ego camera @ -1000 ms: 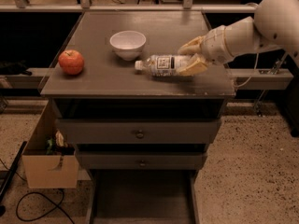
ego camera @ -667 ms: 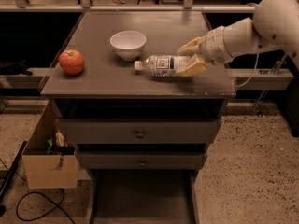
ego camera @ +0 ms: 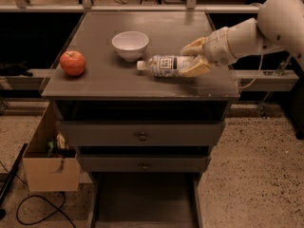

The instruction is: Pick blue plastic bottle from bottom drawer and place on counter

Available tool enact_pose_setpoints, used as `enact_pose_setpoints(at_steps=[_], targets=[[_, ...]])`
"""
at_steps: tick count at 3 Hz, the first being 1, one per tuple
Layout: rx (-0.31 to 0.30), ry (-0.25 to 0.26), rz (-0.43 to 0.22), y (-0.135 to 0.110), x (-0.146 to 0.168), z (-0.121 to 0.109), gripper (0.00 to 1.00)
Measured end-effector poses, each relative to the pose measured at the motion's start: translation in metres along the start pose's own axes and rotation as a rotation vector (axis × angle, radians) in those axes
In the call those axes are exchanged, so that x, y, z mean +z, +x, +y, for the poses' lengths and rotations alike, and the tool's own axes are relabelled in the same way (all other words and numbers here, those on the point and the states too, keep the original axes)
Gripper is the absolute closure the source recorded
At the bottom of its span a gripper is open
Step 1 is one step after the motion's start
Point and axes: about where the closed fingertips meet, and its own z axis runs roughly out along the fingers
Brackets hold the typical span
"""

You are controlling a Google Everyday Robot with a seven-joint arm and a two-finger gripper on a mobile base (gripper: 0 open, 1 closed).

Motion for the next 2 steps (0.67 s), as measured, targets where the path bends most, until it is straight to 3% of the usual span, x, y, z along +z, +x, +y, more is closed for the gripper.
enact_pose_setpoints(at_steps=[1,2], targets=[[0.0,0.0,0.0,0.0,0.0001,0.0,0.0],[0.0,0.0,0.0,0.0,0.0001,0.0,0.0]])
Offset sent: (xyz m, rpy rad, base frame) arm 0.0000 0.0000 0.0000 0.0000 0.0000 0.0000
